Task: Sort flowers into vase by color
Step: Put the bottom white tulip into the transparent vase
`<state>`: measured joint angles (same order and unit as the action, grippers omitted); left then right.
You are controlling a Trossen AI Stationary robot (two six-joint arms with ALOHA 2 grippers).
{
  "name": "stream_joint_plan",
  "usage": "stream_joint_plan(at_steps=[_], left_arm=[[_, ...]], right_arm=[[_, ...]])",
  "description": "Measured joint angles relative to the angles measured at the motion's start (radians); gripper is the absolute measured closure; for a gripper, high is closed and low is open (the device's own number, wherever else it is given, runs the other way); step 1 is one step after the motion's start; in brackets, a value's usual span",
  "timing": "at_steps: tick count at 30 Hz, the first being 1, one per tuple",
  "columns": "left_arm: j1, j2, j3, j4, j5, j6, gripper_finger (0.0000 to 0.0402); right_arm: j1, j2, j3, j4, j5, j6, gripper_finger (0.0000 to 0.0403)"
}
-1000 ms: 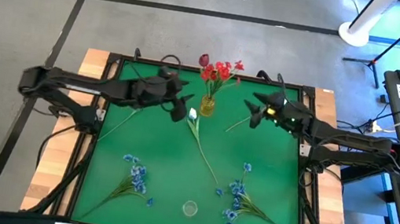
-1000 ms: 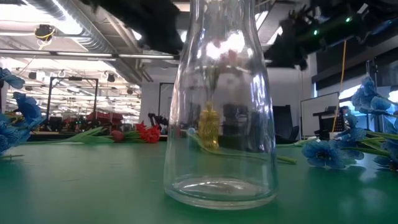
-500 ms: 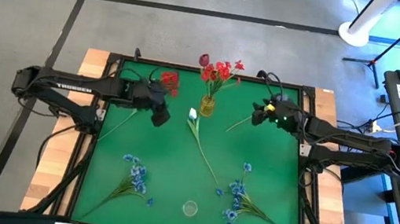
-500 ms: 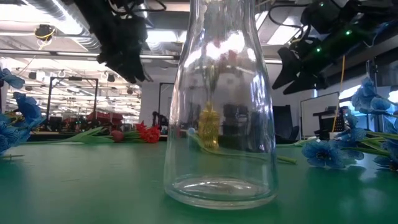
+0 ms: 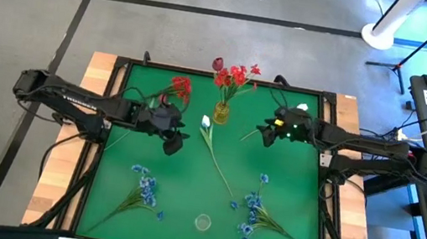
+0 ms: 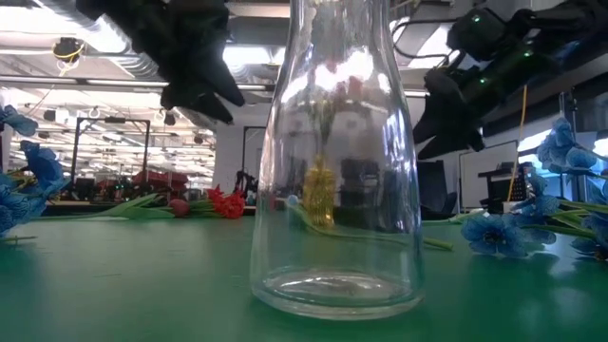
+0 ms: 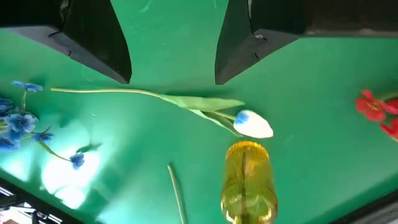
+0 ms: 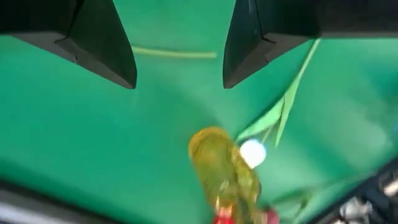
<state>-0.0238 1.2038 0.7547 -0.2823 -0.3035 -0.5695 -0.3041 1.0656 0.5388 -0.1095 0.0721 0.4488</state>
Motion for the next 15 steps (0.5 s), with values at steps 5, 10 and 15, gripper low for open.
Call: stream_joint_plan(at_steps=[5,10,15], left_arm=[[-0.025,0.0,-0.058,0.068,-0.004,-0.047,0.0176],[-0.076,0.0,-0.088,0.176,-0.109,-0.054,0.0176],[-0.149,0.0,-0.088,0.273,-0.193,-0.001,0.0176]], right_arm=[[0.122,0.117,0.086,0.045,-0.022,-0.02,0.0166],[0.248,0.274,0.23,0.065,0.042,-0.035,0.0166],[0.309,0.458,0.36,0.054,0.096,-0.03,0.0166]])
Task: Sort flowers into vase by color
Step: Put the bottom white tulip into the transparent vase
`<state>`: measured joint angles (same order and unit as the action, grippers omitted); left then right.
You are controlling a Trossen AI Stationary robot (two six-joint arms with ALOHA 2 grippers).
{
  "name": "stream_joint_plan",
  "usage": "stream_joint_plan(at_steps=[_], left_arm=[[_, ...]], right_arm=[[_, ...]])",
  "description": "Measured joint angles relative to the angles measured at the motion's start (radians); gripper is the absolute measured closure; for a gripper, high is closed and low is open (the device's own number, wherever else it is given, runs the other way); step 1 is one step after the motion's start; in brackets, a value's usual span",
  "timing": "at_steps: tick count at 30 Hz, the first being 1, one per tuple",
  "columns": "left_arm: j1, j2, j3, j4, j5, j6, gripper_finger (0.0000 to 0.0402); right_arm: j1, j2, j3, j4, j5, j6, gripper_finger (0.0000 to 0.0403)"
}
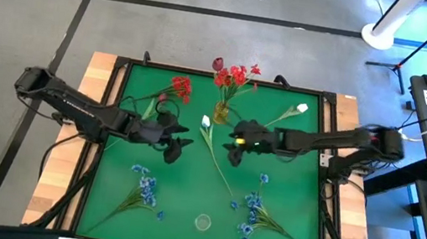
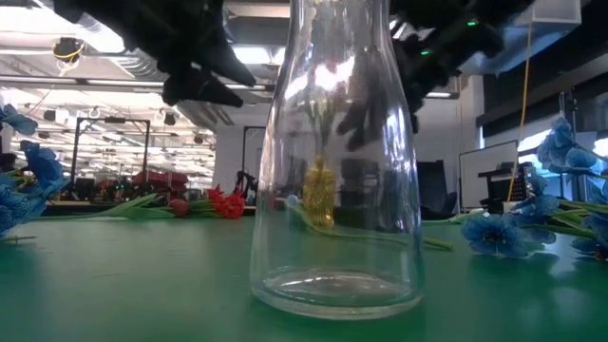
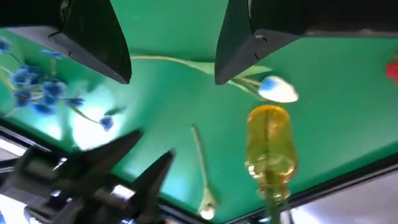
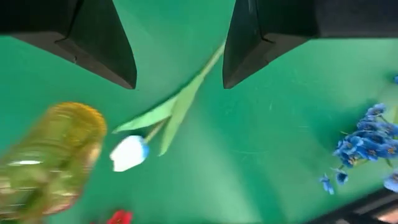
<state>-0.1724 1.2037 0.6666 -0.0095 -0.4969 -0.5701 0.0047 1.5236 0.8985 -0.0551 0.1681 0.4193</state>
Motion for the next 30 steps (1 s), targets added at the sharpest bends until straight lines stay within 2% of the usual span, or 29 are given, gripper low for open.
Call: stream_joint_plan(at_steps=[8,11,16,23,26,30], left_arm=[[-0.109,-0.005,0.0,0.01,-0.152,0.022,0.0176],[-0.128,-0.022,0.0,0.013,-0.21,0.049,0.0176],[-0.173,-0.072,0.0,0.016,-0.329,0.127,0.0179],[-0.205,-0.124,-0.034,0.068,-0.301,0.188,0.0199],[-0.204,-0.128,-0.118,0.227,-0.236,0.203,0.0208],[-0.203,-0.129,-0.258,0.52,-0.154,0.225,0.0218]], right_arm=[[0.015,0.242,0.134,-0.002,0.009,0.056,0.0166],[0.015,0.304,0.186,-0.008,0.048,0.056,0.0166],[0.015,0.39,0.286,-0.12,0.125,0.046,0.0166],[0.013,0.472,0.355,-0.176,0.154,0.044,0.0166],[0.013,0.486,0.355,-0.179,0.147,0.045,0.0166],[0.013,0.491,0.355,-0.179,0.127,0.047,0.0166]])
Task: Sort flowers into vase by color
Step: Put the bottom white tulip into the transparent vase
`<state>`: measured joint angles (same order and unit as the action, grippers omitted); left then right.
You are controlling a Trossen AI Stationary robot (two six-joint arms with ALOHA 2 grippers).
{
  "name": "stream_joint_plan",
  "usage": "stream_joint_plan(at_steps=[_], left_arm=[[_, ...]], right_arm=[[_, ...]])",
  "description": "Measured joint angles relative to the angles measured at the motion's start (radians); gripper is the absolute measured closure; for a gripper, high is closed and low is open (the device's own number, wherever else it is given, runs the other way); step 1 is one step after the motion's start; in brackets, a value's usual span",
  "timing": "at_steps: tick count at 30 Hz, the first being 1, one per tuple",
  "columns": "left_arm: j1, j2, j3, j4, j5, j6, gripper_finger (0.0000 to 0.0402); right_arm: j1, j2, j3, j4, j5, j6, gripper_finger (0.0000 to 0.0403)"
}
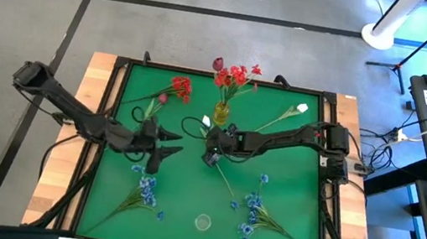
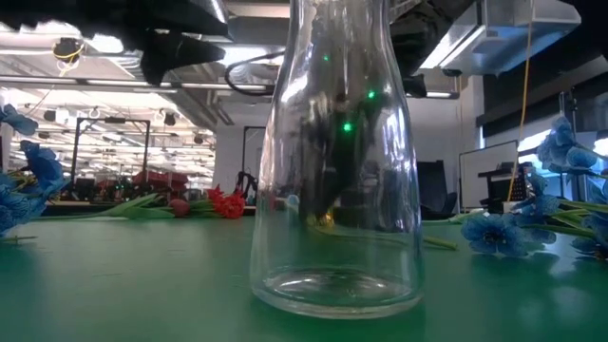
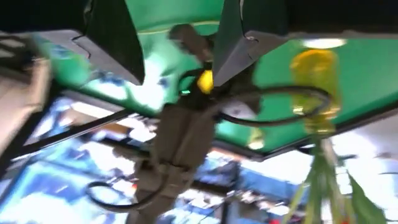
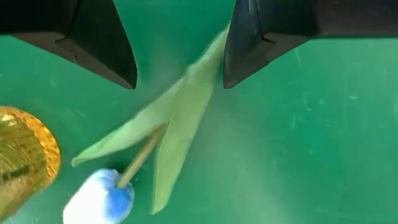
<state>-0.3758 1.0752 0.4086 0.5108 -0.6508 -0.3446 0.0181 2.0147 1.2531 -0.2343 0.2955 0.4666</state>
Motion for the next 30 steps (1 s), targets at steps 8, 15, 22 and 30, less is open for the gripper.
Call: stream_joint_plan(at_steps=[8,15,22,30], left_arm=[[0.003,0.0,-0.103,0.266,0.066,0.025,0.0229],[0.016,0.0,-0.104,0.268,0.066,0.035,0.023],[0.016,0.0,-0.104,0.268,0.066,0.042,0.023],[0.016,0.0,-0.104,0.263,0.066,0.049,0.023]], right_arm=[[0.0,0.019,-0.001,0.001,-0.022,0.001,0.0166],[0.0,0.029,0.002,-0.032,-0.026,0.012,0.0208],[0.0,0.021,0.028,-0.078,-0.093,-0.002,0.0343],[0.008,-0.018,0.117,-0.105,-0.141,-0.048,0.0374]])
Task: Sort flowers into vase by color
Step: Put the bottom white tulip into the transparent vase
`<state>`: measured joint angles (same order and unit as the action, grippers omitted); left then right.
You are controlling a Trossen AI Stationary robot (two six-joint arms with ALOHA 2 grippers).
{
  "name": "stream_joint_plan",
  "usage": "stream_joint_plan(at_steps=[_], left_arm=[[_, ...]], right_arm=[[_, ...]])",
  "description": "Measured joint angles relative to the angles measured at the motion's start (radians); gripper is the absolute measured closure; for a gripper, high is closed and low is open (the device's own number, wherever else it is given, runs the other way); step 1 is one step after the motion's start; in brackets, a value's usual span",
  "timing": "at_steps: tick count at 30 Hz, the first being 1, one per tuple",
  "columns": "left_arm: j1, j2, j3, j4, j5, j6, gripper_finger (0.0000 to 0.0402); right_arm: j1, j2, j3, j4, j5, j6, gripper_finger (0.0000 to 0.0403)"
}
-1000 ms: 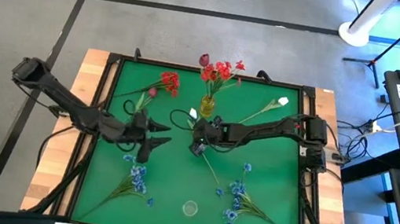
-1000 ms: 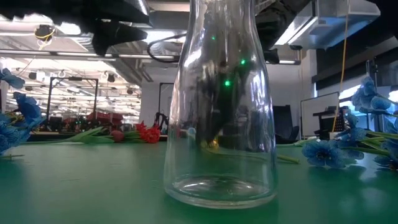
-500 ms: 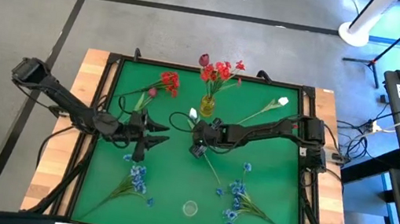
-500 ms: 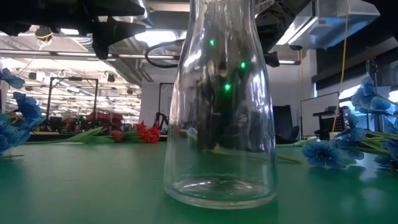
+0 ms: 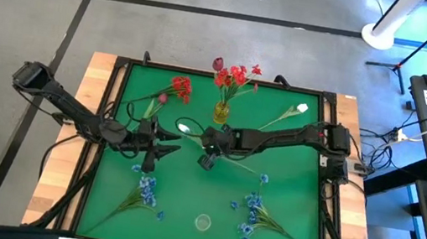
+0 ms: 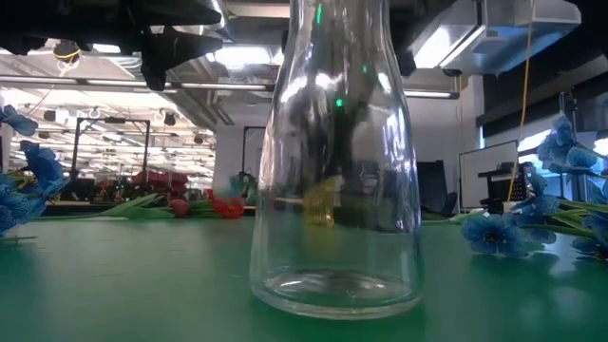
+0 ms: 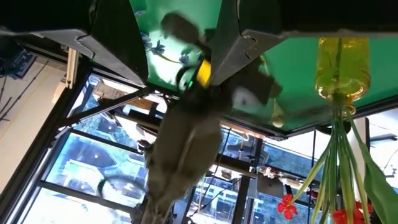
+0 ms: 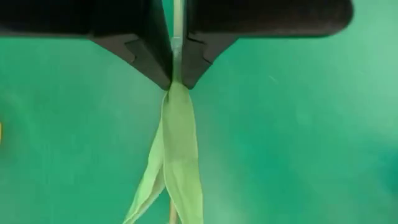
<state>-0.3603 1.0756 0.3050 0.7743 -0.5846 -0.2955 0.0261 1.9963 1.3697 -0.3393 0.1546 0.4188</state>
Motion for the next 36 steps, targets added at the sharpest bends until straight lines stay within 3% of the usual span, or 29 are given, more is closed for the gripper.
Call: stream_joint_plan(at_steps=[5,11,14,21,29,32,36], left_arm=[[-0.004,0.0,0.0,0.003,-0.002,0.018,0.023],[-0.02,-0.005,0.0,0.005,-0.002,0.037,0.023],[-0.021,-0.005,0.0,0.003,-0.001,0.039,0.023],[-0.021,-0.005,0.0,-0.056,-0.038,0.037,0.023],[-0.021,-0.005,0.0,-0.137,-0.039,-0.02,0.023],[-0.02,-0.005,0.0,-0.148,-0.038,-0.036,0.023],[-0.019,-0.005,0.0,-0.156,-0.039,-0.043,0.023]], right_arm=[[0.033,-0.108,0.007,-0.009,0.063,-0.04,0.0395],[0.102,-0.272,0.009,0.0,0.205,-0.082,0.0391],[0.139,-0.336,0.0,0.077,0.243,-0.115,0.0397],[0.192,-0.427,-0.117,0.411,0.104,-0.164,0.0398],[0.283,-0.439,-0.301,1.062,-0.145,-0.187,0.04],[0.327,-0.44,-0.348,1.211,-0.159,-0.187,0.04],[0.382,-0.438,-0.364,1.267,-0.147,-0.186,0.04]])
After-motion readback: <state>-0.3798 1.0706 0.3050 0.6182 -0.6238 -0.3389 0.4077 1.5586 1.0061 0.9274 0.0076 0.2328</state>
